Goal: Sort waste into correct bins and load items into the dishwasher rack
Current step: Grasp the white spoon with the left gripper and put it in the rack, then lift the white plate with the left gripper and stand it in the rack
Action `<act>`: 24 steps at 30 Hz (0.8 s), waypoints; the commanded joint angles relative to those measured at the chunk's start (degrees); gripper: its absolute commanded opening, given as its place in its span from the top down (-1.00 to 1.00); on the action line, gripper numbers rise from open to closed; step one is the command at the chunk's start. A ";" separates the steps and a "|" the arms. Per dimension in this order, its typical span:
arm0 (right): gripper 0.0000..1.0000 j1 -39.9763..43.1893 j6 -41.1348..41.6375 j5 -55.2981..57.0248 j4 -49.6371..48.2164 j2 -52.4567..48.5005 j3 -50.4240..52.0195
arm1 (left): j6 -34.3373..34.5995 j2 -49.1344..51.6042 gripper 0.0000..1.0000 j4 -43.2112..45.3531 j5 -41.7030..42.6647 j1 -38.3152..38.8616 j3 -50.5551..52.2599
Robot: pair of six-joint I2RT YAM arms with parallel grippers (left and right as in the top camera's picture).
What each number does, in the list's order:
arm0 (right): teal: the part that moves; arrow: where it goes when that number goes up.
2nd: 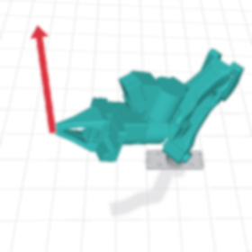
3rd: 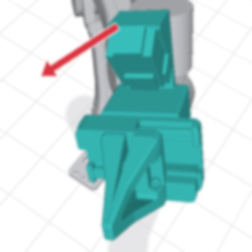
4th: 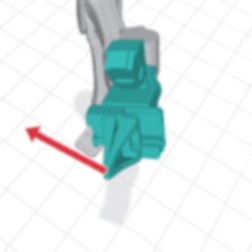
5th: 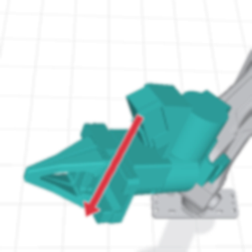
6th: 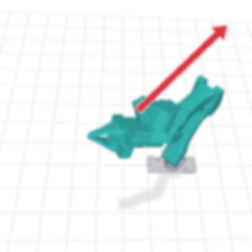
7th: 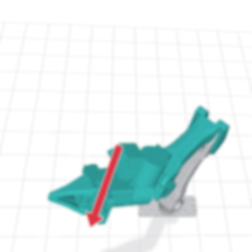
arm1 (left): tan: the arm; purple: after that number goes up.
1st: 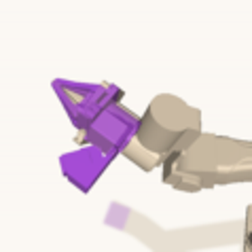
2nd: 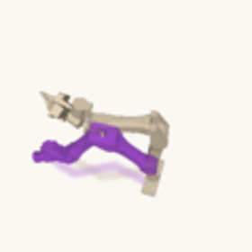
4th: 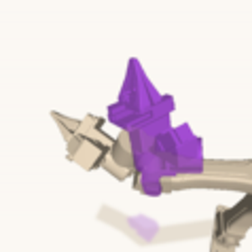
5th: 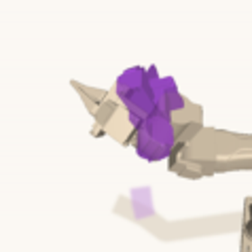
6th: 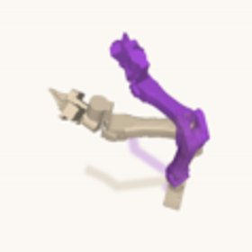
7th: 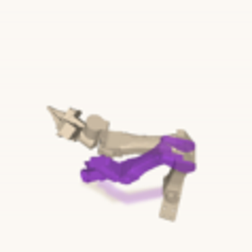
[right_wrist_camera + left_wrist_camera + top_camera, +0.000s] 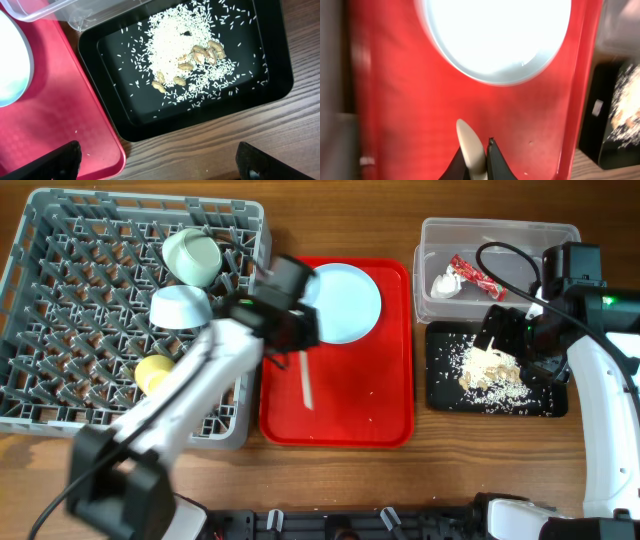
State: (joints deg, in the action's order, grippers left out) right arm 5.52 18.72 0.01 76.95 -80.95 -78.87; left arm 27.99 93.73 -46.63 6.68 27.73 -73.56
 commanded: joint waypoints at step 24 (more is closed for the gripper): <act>-1.00 0.24 -0.70 -1.38 -0.15 0.17 0.02 | -28.04 -6.69 0.17 6.84 2.97 -16.46 -0.07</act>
State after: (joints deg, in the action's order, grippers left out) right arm 5.52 18.72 -0.45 76.95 -80.95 -78.87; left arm -2.33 93.01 -41.87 5.91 8.78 -73.45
